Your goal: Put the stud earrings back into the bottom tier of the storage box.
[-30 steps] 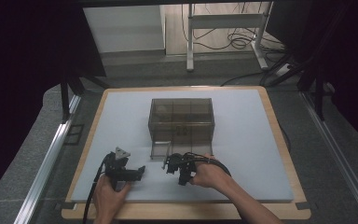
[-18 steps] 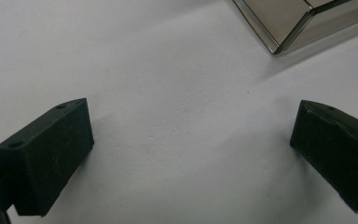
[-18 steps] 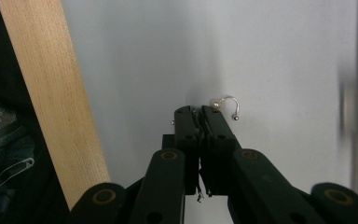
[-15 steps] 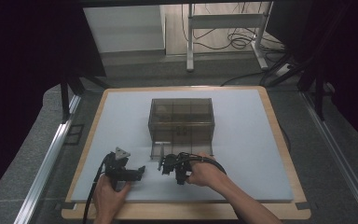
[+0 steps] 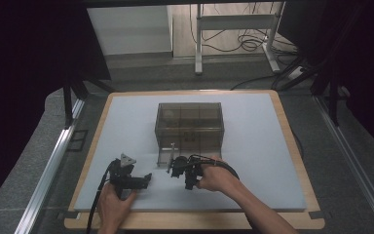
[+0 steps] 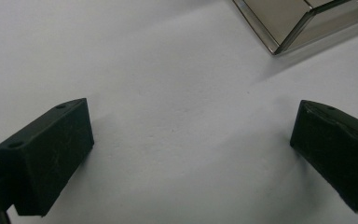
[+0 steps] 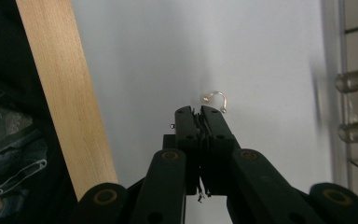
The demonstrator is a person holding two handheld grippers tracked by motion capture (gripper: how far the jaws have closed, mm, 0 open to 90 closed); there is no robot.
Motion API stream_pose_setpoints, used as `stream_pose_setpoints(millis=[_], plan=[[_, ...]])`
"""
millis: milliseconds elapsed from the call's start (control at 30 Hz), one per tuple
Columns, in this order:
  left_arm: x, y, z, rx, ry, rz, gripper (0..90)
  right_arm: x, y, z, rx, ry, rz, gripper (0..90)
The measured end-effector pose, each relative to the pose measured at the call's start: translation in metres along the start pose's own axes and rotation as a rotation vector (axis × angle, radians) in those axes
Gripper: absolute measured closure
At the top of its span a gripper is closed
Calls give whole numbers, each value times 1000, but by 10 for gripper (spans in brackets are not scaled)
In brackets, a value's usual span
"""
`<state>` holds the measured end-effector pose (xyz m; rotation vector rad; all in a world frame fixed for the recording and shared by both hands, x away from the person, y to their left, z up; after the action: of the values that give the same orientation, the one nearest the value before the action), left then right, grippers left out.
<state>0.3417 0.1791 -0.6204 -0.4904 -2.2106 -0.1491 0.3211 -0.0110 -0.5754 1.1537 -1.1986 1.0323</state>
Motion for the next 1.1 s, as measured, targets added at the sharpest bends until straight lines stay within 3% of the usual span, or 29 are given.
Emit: stream_pose_setpoints(millis=[33,200,467,1100], plan=[[0,0,0,0,0,0,0,1,-1,0,-5,-1,13,853],[0,0,0,1,1,0,0,9,-9,2,-19,-60,-12,852],[0,0,0,-3,0,-1,0,25,-23,6,-75,-146,9,852],[0,0,0,-3,1,-1,0,49,-63,10,-203,-322,131,850]])
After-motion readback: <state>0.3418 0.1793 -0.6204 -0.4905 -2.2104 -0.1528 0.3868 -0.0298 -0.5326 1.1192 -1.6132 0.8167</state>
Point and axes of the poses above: each handheld gripper's, and its own axes: x roughly backward along the jaws, z roughly out of its underside, y roughly to its left, the point moved 9 cm from there along -x, roughly forward along the jaws, and after that the axes turned 4 degrees about y, right-handed, at the moved point
